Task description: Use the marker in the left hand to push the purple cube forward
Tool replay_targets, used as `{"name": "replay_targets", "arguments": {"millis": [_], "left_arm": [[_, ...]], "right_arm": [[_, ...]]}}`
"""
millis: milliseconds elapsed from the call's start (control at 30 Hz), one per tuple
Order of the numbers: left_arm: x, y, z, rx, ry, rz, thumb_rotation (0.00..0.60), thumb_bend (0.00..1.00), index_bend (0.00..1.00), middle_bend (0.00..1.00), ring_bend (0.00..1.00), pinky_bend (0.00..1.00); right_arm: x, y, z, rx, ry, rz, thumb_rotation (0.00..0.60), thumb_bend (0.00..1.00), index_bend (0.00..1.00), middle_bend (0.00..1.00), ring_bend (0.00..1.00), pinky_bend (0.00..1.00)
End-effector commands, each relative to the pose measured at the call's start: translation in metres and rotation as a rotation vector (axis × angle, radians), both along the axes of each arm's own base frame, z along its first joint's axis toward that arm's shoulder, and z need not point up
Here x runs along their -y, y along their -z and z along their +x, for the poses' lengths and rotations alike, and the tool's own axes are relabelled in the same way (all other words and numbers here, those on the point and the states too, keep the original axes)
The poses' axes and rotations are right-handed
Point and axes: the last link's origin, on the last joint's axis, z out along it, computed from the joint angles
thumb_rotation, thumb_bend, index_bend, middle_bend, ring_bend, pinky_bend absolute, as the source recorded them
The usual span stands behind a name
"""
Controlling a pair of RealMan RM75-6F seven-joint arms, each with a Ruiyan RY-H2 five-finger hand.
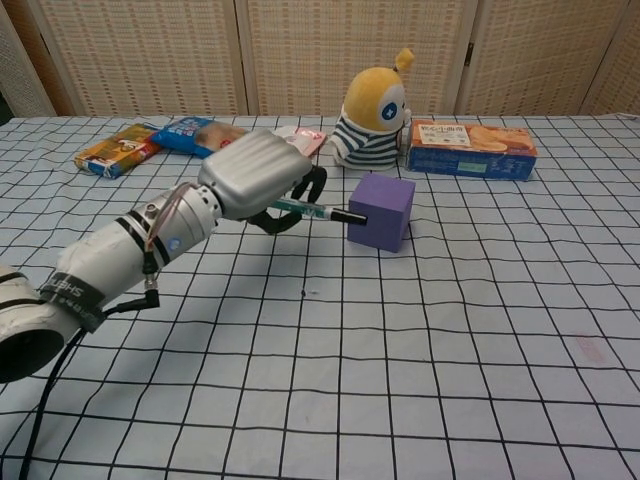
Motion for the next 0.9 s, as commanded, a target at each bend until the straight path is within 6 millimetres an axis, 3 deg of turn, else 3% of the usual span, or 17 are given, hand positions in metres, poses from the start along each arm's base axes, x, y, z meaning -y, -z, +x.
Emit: {"name": "replay_targets", "arguments": {"millis": [33, 267, 567, 767, 833, 900], "left_arm": [[0.022, -0.025, -0.036, 0.016, -0.016, 0.036, 0.600, 0.69, 0.80, 0.84, 0.95, 1.00], [0.048, -0.061, -0.088, -0.014, -0.118, 0.081, 0.600, 0.68, 0.79, 0.82, 0.95, 1.00], [0.060, -0.071, -0.161, -0.123, -0.325, 0.099, 0.600, 0.67, 0.73, 0.77, 0.95, 1.00], [0.062, -0.074, -0.179, -0.152, -0.359, 0.121, 0.600, 0.62, 0.67, 0.74, 0.95, 1.00], [0.063, -0.074, -0.183, -0.159, -0.371, 0.110, 0.600, 0.59, 0.60, 0.70, 0.95, 1.00], [0.064, -0.073, -0.184, -0.151, -0.384, 0.091, 0.600, 0.54, 0.47, 0.62, 0.95, 1.00]], "right_arm": [[-0.002, 0.004, 0.003, -0.003, -0.015, 0.015, 0.600, 0.14, 0.00, 0.00, 0.00, 0.00], [-0.005, 0.015, 0.010, -0.014, -0.050, 0.057, 0.600, 0.14, 0.00, 0.00, 0.00, 0.00], [-0.005, 0.024, 0.015, -0.020, -0.078, 0.086, 0.600, 0.14, 0.00, 0.00, 0.00, 0.00], [-0.004, 0.028, 0.017, -0.021, -0.088, 0.097, 0.600, 0.14, 0.00, 0.00, 0.00, 0.00], [-0.004, 0.029, 0.018, -0.022, -0.089, 0.098, 0.600, 0.14, 0.00, 0.00, 0.00, 0.00], [-0.004, 0.029, 0.018, -0.019, -0.089, 0.095, 0.600, 0.14, 0.00, 0.00, 0.00, 0.00]]}}
